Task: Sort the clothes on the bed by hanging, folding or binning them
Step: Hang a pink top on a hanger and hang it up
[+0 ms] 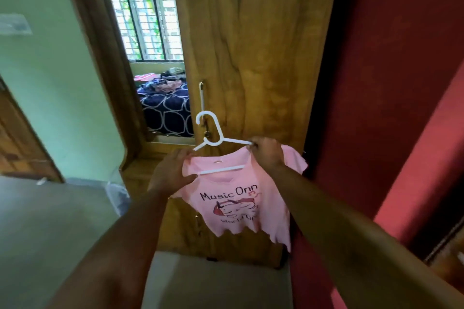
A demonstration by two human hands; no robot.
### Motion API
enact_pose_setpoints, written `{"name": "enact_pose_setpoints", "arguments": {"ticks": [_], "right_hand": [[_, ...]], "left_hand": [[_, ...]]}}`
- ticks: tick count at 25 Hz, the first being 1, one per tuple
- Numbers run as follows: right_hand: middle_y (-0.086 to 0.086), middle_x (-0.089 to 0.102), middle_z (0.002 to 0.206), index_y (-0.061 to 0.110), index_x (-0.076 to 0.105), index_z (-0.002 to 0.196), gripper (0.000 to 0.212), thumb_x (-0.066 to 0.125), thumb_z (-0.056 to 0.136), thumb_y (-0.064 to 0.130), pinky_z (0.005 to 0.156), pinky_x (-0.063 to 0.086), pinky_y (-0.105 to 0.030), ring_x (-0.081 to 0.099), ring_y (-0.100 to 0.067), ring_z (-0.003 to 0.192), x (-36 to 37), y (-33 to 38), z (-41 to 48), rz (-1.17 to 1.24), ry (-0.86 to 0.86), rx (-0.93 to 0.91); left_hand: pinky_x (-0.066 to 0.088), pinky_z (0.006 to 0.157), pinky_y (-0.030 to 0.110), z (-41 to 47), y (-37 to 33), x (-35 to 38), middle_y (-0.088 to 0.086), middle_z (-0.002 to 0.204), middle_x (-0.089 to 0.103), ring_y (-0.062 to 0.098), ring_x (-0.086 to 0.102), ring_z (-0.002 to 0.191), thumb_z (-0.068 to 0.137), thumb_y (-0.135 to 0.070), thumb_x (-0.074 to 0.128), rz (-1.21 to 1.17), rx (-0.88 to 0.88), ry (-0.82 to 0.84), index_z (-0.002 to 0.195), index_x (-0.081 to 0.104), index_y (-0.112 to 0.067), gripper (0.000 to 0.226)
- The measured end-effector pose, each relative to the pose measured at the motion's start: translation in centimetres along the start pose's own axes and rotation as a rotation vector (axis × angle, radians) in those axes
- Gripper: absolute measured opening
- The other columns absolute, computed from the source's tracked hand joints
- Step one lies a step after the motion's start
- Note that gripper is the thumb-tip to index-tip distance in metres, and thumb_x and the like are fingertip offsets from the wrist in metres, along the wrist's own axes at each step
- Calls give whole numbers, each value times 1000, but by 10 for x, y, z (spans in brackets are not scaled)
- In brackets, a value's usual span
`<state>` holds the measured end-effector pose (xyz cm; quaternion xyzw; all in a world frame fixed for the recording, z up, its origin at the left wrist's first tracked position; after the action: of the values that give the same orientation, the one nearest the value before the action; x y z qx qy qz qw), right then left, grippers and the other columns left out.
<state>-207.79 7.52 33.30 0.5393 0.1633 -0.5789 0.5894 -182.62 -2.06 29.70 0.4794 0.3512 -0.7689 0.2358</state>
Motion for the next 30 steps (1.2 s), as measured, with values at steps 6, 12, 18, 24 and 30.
{"name": "enact_pose_setpoints", "arguments": {"ticks": [6, 12, 18, 24, 30], "right_hand": [[-11, 70, 111, 13, 69, 115, 26, 60, 91, 19, 90, 48, -33, 62, -29, 102, 43, 40, 15, 236, 101, -82], [-9, 68, 112, 9, 67, 117, 28, 63, 90, 16, 84, 42, -26, 61, -25, 103, 78, 76, 31, 384, 244, -124], [-9, 64, 122, 6, 63, 122, 32, 61, 91, 12, 90, 37, -22, 57, -24, 113, 105, 111, 28, 427, 329, -157], [-5, 65, 120, 15, 64, 121, 29, 60, 92, 17, 89, 41, -25, 58, -23, 114, 128, 141, 32, 376, 401, -245], [1, 3, 161, 33, 18, 150, 70, 47, 91, 57, 116, 2, -49, -3, -25, 148, 133, 142, 76, -104, 123, -496]], "left_hand": [[46, 95, 41, -19, 34, -22, 9, 132, 52, 29, 52, 118, 68, -36, 84, -75, -148, -119, 134, 44, -14, 80], [52, 84, 35, -26, 69, -43, -3, 122, 63, 16, 63, 99, 83, -57, 62, -96, -194, -85, 135, 42, -35, 60], [49, 89, 38, -42, 98, -48, 6, 134, 57, 27, 61, 110, 97, -41, 36, -24, -176, -119, 140, 42, -31, 45], [45, 99, 42, -57, 114, -59, 8, 138, 54, 29, 57, 118, 94, -47, 27, 33, -301, -111, 145, 36, -33, 53], [44, 99, 40, -58, 128, -60, 6, 140, 52, 25, 55, 121, 99, -15, 40, 119, -443, -141, 146, 35, -29, 49]]}}
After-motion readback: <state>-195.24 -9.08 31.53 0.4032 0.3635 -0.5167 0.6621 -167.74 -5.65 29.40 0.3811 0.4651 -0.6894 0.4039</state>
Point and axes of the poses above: each hand's wrist, its own z-axis towards the middle knuckle, its own x-axis out of the palm, y = z × x, the point moved 3 cm from there along z, towards the middle knuckle
